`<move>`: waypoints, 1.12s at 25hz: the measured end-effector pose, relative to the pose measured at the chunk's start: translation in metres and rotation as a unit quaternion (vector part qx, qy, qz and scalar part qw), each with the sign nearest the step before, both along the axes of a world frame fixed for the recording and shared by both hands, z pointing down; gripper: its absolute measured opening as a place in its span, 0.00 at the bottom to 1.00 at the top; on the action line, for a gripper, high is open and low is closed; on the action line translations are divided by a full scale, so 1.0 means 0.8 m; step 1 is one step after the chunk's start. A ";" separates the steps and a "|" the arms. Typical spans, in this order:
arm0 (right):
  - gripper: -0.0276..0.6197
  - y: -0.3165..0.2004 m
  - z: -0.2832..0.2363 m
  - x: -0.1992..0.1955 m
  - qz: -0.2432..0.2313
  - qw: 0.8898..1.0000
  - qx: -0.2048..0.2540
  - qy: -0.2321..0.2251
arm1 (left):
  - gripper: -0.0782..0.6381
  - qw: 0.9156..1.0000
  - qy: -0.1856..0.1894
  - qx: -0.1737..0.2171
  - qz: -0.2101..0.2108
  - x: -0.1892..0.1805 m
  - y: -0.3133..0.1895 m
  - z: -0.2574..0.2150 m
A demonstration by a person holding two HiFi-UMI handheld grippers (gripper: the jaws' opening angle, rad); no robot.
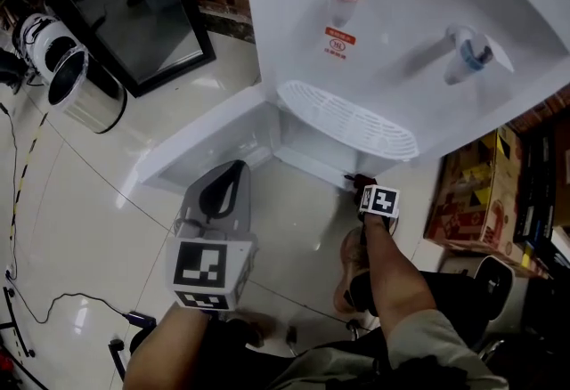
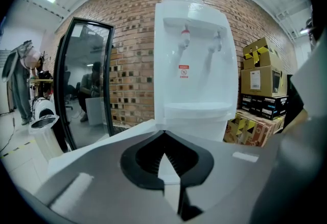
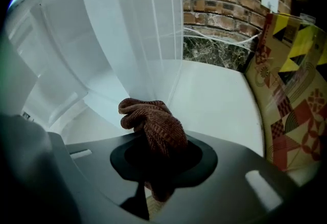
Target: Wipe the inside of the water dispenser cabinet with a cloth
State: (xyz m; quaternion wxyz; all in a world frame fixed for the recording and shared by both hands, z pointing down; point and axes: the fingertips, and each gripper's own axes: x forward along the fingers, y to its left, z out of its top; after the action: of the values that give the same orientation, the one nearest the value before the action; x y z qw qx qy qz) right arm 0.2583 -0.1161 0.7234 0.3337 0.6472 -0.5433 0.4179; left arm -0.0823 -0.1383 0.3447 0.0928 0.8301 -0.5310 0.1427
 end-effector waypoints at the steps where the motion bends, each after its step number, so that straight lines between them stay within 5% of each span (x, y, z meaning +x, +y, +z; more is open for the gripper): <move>1: 0.20 0.002 -0.007 -0.001 -0.021 1.000 -0.008 0.001 | 0.11 1.000 0.001 0.009 0.000 -0.004 -0.004 -0.005; 8: 0.20 0.005 -0.113 -0.017 -0.199 0.978 -0.040 0.044 | 0.11 0.999 0.005 0.043 -0.029 -0.074 -0.028 -0.036; 10: 0.20 0.014 -0.147 -0.030 -0.253 0.964 -0.061 0.048 | 0.24 0.999 0.007 0.042 -0.030 -0.091 -0.026 -0.043; 14: 0.20 0.041 -0.220 -0.091 -0.376 0.921 -0.094 0.036 | 0.32 0.999 -0.009 0.029 -0.034 -0.127 -0.016 -0.044; 20: 0.20 0.075 -0.347 -0.263 -0.544 0.839 0.013 -0.017 | 0.55 0.999 -0.031 -0.028 -0.029 -0.176 -0.015 -0.004; 23: 0.20 0.087 -0.386 -0.318 -0.593 0.803 0.055 -0.034 | 0.61 0.996 -0.039 -0.067 -0.031 -0.200 -0.006 0.032; 25: 0.20 0.084 -0.399 -0.331 -0.599 0.796 0.073 -0.043 | 0.62 0.995 -0.048 -0.076 -0.038 -0.210 -0.004 0.043; 28: 0.20 0.070 -0.429 -0.333 -0.578 0.805 0.113 -0.069 | 0.63 0.994 -0.056 -0.079 -0.047 -0.215 -0.010 0.051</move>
State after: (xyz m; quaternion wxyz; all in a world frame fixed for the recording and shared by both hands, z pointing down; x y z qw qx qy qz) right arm -0.0085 -0.0603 0.3804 0.3996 0.2165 -0.8817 0.1268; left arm -0.2547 -0.1460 0.3859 0.1350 0.7849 -0.5608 0.2262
